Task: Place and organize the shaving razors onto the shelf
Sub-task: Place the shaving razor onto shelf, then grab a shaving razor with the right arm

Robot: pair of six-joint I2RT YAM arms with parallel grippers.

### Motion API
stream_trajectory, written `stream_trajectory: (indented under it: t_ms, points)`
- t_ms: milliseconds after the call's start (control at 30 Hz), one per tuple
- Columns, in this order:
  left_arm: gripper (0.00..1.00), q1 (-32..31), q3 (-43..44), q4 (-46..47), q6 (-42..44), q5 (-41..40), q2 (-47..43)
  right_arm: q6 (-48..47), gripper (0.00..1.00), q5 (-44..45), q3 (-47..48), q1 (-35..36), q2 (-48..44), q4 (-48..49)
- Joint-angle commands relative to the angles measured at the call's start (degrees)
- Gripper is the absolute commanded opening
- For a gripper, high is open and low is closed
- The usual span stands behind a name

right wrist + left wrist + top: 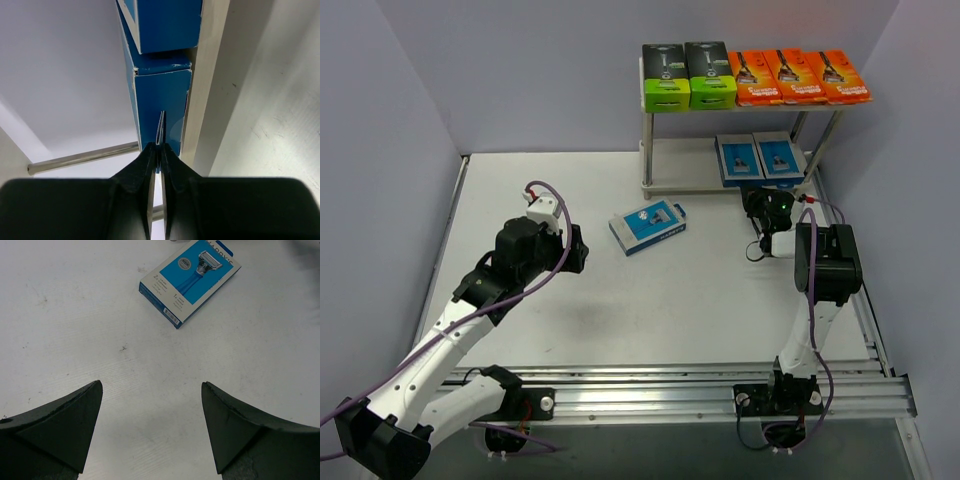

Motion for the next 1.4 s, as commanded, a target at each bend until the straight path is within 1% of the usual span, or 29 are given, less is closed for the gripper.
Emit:
stream_trajectory:
  t_ms: [0,67,100,167,200,267,300,433,467,500,600,700,767,800,900,933,1000,1033,1067,1100,1133,1167,1200,1233,1267,1367]
  points:
    - [0.89,0.0,2.2,2.0,-0.4,0.6,0.0,-0.9,0.06,0.2,3.3,-0.5,0.1,1.3]
    - [0.89,0.0,2.3,2.1,-0.4,0.5,0.0,-1.1,0.10,0.1,3.5,-0.6,-0.2,0.4]
    - [0.89,0.1,2.2,2.1,-0.4,0.5,0.0,-1.4,0.19,-0.1,3.5,-0.7,-0.2,0.1]
    - [0.89,0.1,2.2,2.1,-0.4,0.6,0.0,-1.4,0.29,-0.7,3.6,-0.8,-0.3,-0.3]
    - [0.89,0.1,2.2,2.1,-0.4,0.6,0.0,-1.4,0.39,-0.9,3.6,-0.8,-0.5,-0.4]
    - [0.89,0.1,2.3,2.0,-0.4,0.8,0.0,-2.0,0.47,-1.2,3.7,-0.8,-1.2,-1.3]
    - [0.89,0.1,2.3,2.0,-0.4,0.9,0.1,-2.4,0.53,-1.3,3.6,-0.8,-1.5,-1.8]
    - [0.89,0.3,2.3,2.0,-0.4,0.9,-0.2,-4.3,0.63,-1.9,2.4,-1.0,-4.7,-4.7]
    - [0.89,0.3,2.4,2.0,-0.4,0.8,-0.2,-5.1,0.68,-2.0,2.0,-1.1,-5.3,-4.9]
    - [0.89,0.3,2.4,2.0,-0.4,0.7,-0.3,-5.4,0.69,-2.1,0.8,-1.2,-6.1,-5.0]
    - [0.89,0.5,2.5,1.8,-0.2,0.4,-0.6,-8.5,0.73,-2.9,-1.2,-1.2,-9.6,-6.3]
    - [0.89,0.7,2.5,1.7,0.0,-0.3,-1.2,-12.4,0.73,-2.9,-5.2,-0.5,-15.3,-9.1]
    - [0.89,0.7,2.4,1.6,0.2,-1.1,-1.6,-15.0,0.73,-1.4,-8.6,0.2,-18.3,-12.3]
    - [0.89,0.8,2.5,1.6,0.3,-1.2,-1.7,-17.5,0.73,-0.3,-10.2,1.5,-21.5,-13.9]
    - [0.89,1.1,2.5,1.3,0.5,-1.9,-1.5,-20.8,0.73,3.0,-16.3,3.4,-26.2,-16.2]
    - [0.89,1.3,2.7,1.3,0.5,-1.9,-1.2,-22.9,0.73,3.8,-17.7,6.6,-28.7,-16.5]
    - [0.89,1.8,2.9,1.1,0.5,-1.9,-1.2,-24.9,0.73,5.0,-21.8,9.2,-31.1,-16.0]
    - [0.89,2.0,3.1,0.9,0.6,-1.7,-1.4,-26.8,0.72,5.2,-23.0,11.9,-31.6,-15.7]
    - [0.89,2.3,3.2,0.9,0.5,-1.1,-1.7,-27.9,0.65,5.6,-24.0,13.5,-32.0,-15.5]
    - [0.89,2.6,3.2,0.9,0.5,-0.7,-2.0,-29.5,0.62,7.0,-25.6,15.2,-32.9,-16.2]
    - [0.89,3.1,3.2,0.9,0.4,-0.5,-3.0,-30.9,0.61,9.5,-26.2,17.1,-33.5,-17.5]
    - [0.89,3.3,3.1,0.9,0.3,-0.3,-3.5,-33.5,0.61,12.2,-26.6,21.9,-34.3,-18.8]
    - [0.89,3.4,2.9,1.2,0.3,-0.2,-3.9,-34.3,0.61,18.4,-27.7,24.4,-35.6,-20.7]
    - [0.89,3.4,2.7,1.5,0.3,-0.3,-4.9,-35.1,0.60,20.6,-28.5,26.7,-35.9,-20.6]
    - [0.89,3.4,2.4,1.7,0.3,-0.4,-5.3,-36.0,0.59,22.0,-29.2,30.0,-35.9,-20.4]
    - [0.89,3.5,2.8,1.4,0.3,0.1,-5.3,-37.9,0.58,24.2,-29.3,32.9,-34.0,-19.7]
